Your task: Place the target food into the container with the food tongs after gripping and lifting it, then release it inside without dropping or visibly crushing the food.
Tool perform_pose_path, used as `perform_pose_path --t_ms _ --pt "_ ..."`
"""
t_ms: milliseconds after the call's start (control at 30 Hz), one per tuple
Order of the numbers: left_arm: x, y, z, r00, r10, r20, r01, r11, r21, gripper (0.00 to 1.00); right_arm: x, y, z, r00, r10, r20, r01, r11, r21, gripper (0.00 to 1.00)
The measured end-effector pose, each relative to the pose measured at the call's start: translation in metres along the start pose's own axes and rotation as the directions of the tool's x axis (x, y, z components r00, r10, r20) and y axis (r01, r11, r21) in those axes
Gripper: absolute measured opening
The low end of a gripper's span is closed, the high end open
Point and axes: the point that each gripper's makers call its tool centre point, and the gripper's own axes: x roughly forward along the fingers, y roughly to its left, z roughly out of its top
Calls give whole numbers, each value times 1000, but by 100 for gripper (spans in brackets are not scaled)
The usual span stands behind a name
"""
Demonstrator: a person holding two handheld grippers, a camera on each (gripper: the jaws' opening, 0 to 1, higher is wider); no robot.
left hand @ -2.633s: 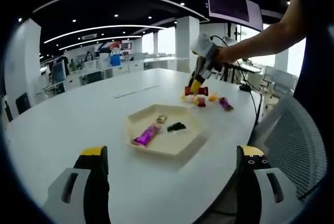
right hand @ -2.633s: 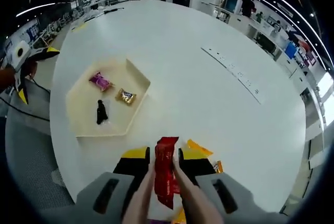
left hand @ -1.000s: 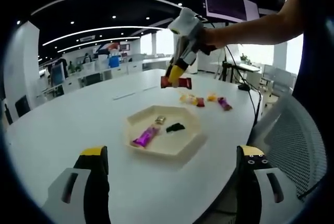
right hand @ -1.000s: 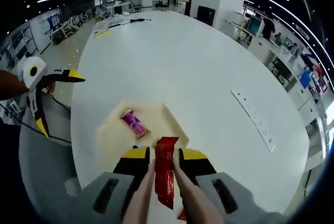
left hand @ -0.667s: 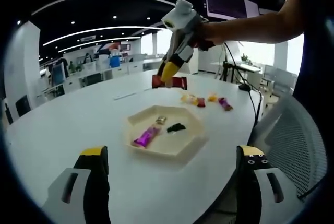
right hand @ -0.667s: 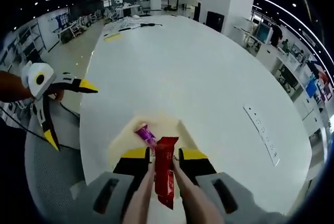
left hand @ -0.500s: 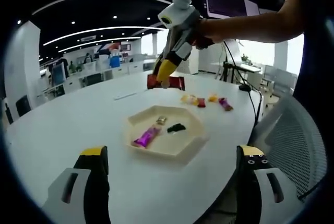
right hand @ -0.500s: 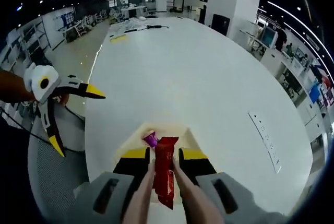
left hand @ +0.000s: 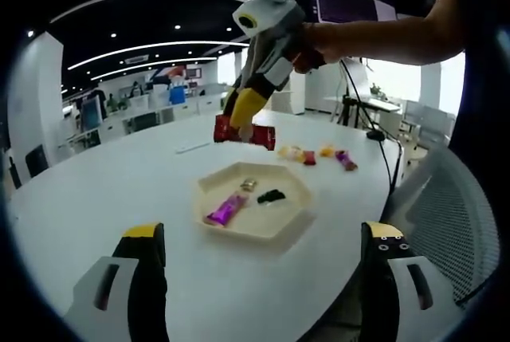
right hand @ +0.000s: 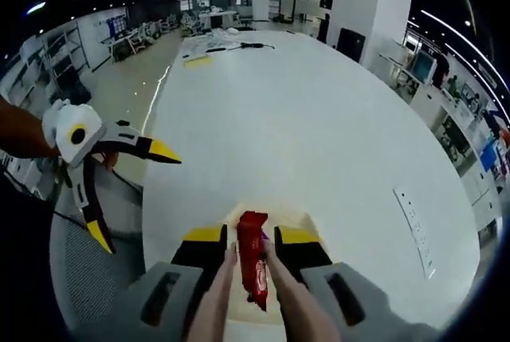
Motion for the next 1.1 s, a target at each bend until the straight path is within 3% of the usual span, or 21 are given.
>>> perform_pose_path --t_ms 733,1100 --pt "0 0 0 1000 3 -1 -3 1000 0 99 -14 -2 -7 1000 -14 10 14 1000 -20 26" --pt "0 0 0 1000 3 -1 -3 1000 0 99 -30 -14 -36 999 -42 -11 42 999 -1 26"
